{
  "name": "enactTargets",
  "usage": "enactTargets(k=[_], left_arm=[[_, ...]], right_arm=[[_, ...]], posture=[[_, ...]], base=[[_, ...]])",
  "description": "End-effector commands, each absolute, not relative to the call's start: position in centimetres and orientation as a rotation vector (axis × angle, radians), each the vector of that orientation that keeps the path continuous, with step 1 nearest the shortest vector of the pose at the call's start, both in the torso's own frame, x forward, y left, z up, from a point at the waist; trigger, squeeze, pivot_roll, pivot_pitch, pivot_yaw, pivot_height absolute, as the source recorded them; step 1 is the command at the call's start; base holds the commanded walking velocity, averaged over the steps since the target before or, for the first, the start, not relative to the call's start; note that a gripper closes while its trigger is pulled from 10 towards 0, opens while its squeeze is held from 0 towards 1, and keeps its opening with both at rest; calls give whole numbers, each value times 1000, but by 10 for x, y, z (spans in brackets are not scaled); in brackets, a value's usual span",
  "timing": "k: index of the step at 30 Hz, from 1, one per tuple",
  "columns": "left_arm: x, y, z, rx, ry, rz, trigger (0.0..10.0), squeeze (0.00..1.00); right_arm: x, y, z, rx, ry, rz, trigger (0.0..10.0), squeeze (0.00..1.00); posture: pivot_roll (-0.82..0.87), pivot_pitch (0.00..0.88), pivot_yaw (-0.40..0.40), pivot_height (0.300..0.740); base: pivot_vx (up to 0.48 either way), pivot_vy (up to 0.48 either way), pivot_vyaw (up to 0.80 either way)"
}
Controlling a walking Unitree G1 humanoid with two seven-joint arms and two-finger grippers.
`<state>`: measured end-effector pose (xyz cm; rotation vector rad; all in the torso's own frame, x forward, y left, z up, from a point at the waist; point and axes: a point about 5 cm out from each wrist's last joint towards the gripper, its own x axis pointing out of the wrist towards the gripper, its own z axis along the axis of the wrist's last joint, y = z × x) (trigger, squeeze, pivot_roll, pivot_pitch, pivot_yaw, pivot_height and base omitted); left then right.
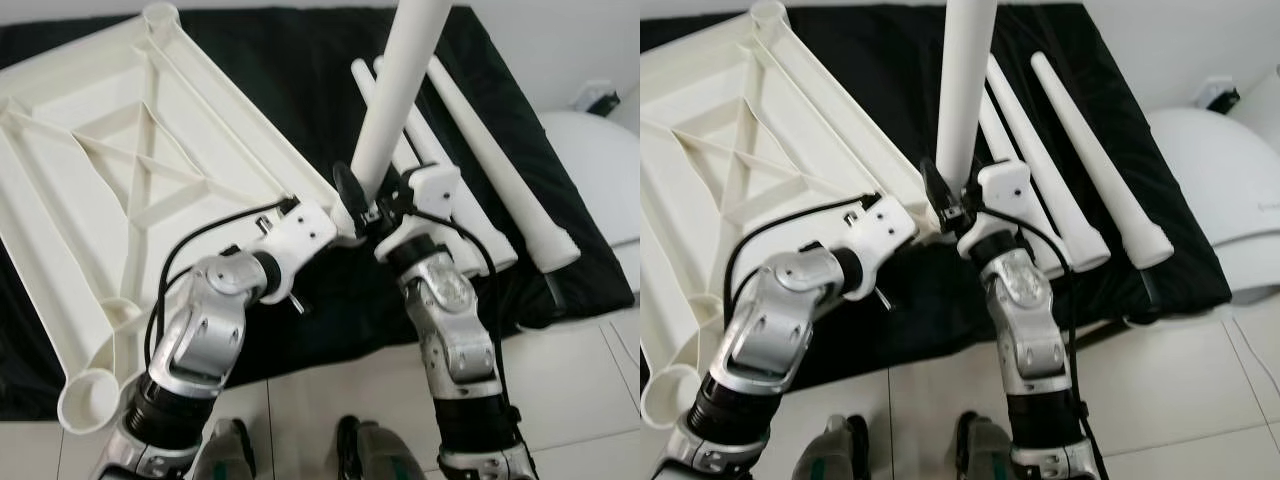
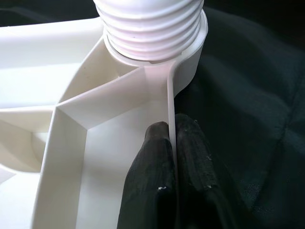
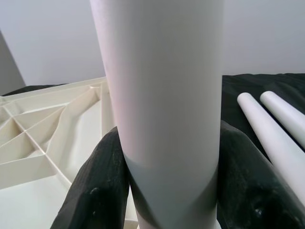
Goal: Building children table
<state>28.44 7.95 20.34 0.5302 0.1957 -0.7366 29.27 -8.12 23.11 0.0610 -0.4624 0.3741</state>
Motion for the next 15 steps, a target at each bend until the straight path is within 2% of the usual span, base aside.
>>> enactTargets(k=[1,10,11,14,15], left_arm=[[289,92,185,540,268,-585,10000,0],[290,93,186,545,265,-589,10000,0],[290,93,186,547,264,-590,10000,0],[290,93,186,548,264,-591,10000,0],[290,93,186,551,263,-593,10000,0]], right_arm=[[296,-90,218,59,-399,261,0,0],[296,-86,215,40,-384,153,0,0],[296,-86,215,42,-379,146,3490,0],[296,-86,215,43,-374,144,3490,0],[297,-86,215,43,-372,151,10000,0]], posture=[[67,250,-30,740],[70,244,-29,740],[69,244,-29,740],[69,244,-29,740],[69,240,-29,740]], base=[[0,0,0],[0,0,0],[0,0,0],[0,0,0],[0,0,0]])
